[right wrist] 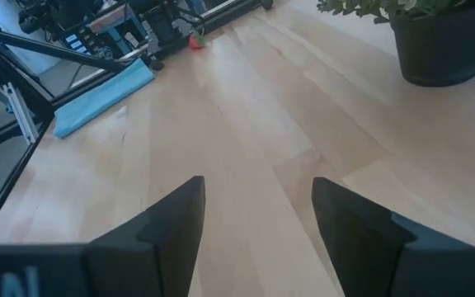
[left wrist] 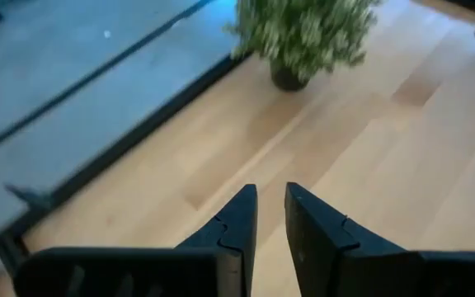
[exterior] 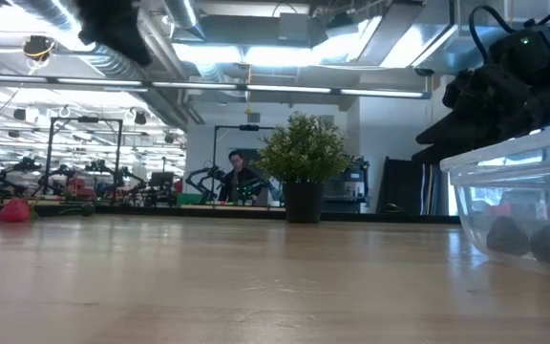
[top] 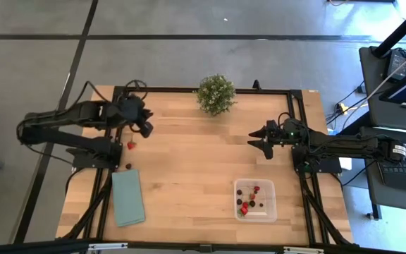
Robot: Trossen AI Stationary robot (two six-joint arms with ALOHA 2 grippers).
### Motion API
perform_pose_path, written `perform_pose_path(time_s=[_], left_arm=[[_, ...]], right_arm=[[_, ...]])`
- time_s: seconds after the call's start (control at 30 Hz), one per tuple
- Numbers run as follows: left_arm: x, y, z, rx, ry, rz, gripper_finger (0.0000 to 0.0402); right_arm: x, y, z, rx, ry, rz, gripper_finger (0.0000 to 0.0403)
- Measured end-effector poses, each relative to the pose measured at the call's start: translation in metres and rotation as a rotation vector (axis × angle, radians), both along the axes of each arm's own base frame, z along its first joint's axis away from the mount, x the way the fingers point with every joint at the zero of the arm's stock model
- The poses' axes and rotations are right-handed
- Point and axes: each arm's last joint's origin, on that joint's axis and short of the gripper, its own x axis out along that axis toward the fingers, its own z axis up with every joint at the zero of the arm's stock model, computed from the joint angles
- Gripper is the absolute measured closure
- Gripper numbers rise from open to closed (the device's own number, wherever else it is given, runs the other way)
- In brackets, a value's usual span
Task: Pick and placing Produce into tupperware
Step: Put the strawberry into the bin
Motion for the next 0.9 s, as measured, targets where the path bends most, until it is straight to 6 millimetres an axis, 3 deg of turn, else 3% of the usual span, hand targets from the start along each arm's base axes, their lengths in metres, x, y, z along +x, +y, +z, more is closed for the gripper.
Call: perform_pose_path(time_s=[0.17, 0.33, 0.47, 0.63, 0.77, 0.9], left_arm=[[-0.017, -0.002, -0.035, -0.058, 0.012, 0.062, 0.0325], [-0.021, -0.003, -0.059, -0.088, 0.063, 0.096, 0.0289], [-0.024, -0.002, -0.067, -0.102, 0.142, 0.11, 0.024], [-0.024, -0.001, -0.072, -0.261, 0.138, 0.165, 0.0184], [-0.023, -0.004, -0.073, -0.411, 0.122, 0.09, 0.0167], [-0.023, -0.005, -0.073, -0.431, 0.126, 0.066, 0.0169]], right_arm=[[0.0, 0.0, 0.0, 0.0, 0.0, -0.001, 0.0176], [0.0, 0.0, 0.0, -0.001, -0.002, -0.001, 0.0176], [0.0, 0.0, 0.0, -0.003, -0.002, -0.012, 0.0176], [0.0, -0.001, 0.0, -0.01, 0.0, -0.034, 0.0176], [0.0, -0.001, 0.0, -0.009, -0.002, -0.036, 0.0176], [0.0, -0.001, 0.001, -0.013, -0.005, -0.036, 0.0176]])
